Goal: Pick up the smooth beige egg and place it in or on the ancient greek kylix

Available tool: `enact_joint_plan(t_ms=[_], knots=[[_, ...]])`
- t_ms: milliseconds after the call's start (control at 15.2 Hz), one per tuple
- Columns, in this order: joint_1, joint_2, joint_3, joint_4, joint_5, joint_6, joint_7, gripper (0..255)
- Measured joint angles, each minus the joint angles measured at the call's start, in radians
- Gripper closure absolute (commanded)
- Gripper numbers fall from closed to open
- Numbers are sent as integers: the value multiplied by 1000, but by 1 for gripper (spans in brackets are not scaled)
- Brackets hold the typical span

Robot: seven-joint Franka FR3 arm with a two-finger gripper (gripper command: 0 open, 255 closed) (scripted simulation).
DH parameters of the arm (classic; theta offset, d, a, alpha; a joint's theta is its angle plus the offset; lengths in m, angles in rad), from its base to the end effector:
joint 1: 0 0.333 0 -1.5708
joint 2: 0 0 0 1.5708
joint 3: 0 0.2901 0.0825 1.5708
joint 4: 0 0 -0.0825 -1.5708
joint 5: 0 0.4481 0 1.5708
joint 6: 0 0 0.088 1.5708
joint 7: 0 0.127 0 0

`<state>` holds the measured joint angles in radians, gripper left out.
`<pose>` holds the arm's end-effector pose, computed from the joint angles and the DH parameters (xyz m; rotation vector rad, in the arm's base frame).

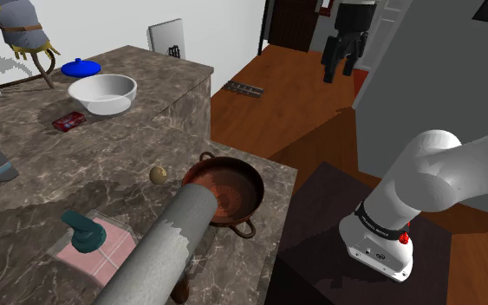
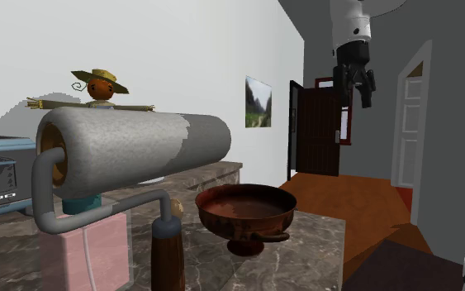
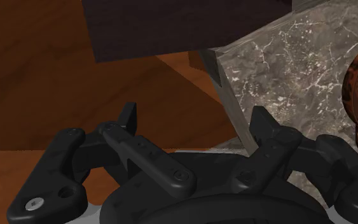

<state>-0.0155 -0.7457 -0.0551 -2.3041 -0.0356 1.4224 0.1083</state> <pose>0.3796 -0.0344 0.5518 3.1219 -0.2575 -0.2145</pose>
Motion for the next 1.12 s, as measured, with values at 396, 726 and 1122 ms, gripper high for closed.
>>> enact_joint_plan(t_ms=[396, 726, 1122], knots=[[26, 62, 64, -23, 62, 83, 82, 0], [56, 150, 138, -31, 128, 182, 176, 0], [92, 302, 231, 6, 190, 307, 292, 0]])
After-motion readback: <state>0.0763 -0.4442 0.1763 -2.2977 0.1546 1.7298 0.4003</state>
